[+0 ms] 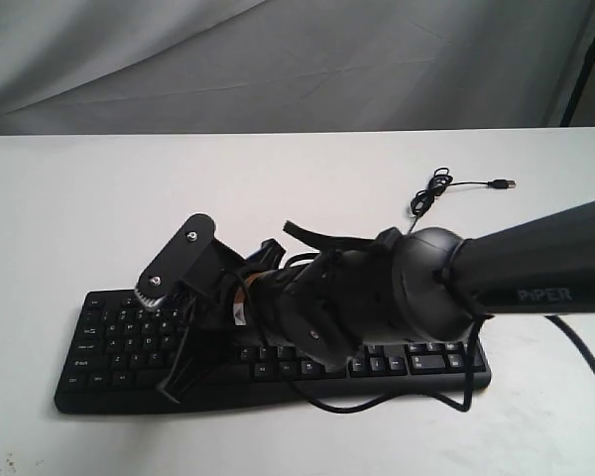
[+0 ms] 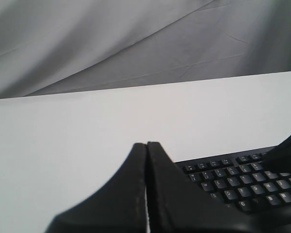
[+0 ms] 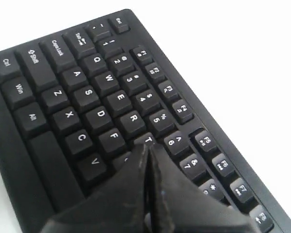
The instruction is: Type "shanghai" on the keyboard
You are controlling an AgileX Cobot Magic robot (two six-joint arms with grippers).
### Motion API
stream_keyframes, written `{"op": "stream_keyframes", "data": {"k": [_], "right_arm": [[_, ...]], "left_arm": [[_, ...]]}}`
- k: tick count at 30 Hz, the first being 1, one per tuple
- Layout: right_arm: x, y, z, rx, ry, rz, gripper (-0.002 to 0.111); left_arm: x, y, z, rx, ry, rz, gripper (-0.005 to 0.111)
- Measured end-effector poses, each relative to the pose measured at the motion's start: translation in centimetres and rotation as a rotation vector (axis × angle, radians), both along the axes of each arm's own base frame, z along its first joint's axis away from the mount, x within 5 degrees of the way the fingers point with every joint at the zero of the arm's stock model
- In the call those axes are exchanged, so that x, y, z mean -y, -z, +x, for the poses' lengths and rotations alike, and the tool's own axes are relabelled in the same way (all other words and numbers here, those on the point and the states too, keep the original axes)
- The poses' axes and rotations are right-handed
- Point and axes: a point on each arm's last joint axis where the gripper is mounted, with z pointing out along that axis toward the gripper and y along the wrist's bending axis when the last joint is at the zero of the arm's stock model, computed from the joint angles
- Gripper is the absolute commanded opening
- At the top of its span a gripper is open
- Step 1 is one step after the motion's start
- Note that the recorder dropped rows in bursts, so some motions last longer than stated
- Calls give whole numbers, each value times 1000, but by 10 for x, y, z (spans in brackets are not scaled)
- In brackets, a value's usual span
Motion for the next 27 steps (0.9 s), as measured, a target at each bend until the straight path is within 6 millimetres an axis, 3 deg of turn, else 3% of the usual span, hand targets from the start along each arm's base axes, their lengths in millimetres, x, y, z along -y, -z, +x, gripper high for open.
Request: {"op": "stream_keyframes", "data": {"k": [7,12,19,27], "right_arm": [[-49,-17,-4,-3,-76,-6,0],[-77,-10,-6,-1,-116,-9,0],[-82,11,-4,-19,-120,-40,0],[-85,11,-3,1,-120,-11,0]], "left_arm": [[0,0,0,0,0,0,0],[0,0,0,0,0,0,0],[0,0,0,0,0,0,0],[0,0,0,0,0,0,0]]}}
